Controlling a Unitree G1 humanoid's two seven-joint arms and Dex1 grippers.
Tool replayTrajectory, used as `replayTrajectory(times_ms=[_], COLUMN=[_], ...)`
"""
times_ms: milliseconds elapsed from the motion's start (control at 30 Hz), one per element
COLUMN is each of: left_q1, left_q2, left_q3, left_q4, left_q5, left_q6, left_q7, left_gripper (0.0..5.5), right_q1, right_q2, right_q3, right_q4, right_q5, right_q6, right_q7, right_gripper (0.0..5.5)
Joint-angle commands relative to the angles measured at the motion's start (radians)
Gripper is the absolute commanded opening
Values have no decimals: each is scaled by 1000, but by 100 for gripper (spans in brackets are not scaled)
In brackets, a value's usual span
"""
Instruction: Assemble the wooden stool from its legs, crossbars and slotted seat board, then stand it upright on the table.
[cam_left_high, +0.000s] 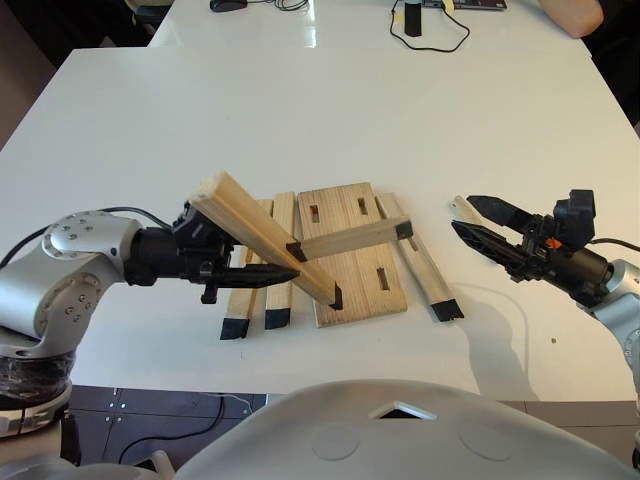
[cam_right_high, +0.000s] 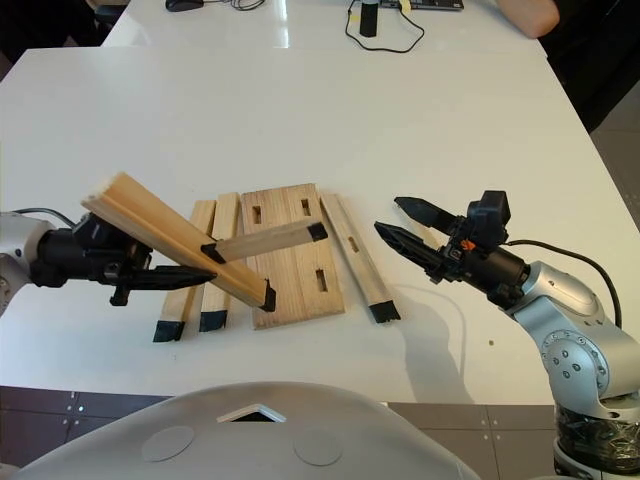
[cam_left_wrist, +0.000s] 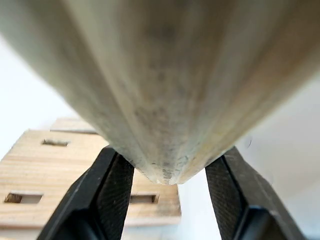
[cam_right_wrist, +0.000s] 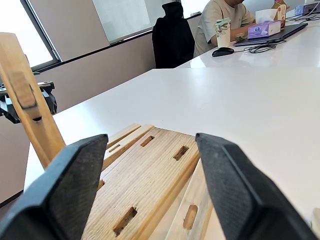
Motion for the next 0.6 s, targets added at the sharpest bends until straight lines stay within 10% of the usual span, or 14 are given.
replayTrajectory(times_ms=[33, 600], left_q1=[19, -16], left_q2=[-7, 16], left_q3=[-29, -140], left_q4=[8, 93], left_q5=[59, 281], left_q6=[-61, -274], left_q7=[-6, -23], left_gripper=[206, 204], right_q1=[0, 34], right_q2=[0, 28], right_q3=[16, 84], right_q4=[-9, 2], right_q5=[-27, -158], right_q6=[-9, -68], right_q7=[0, 1], right_gripper=[323, 323])
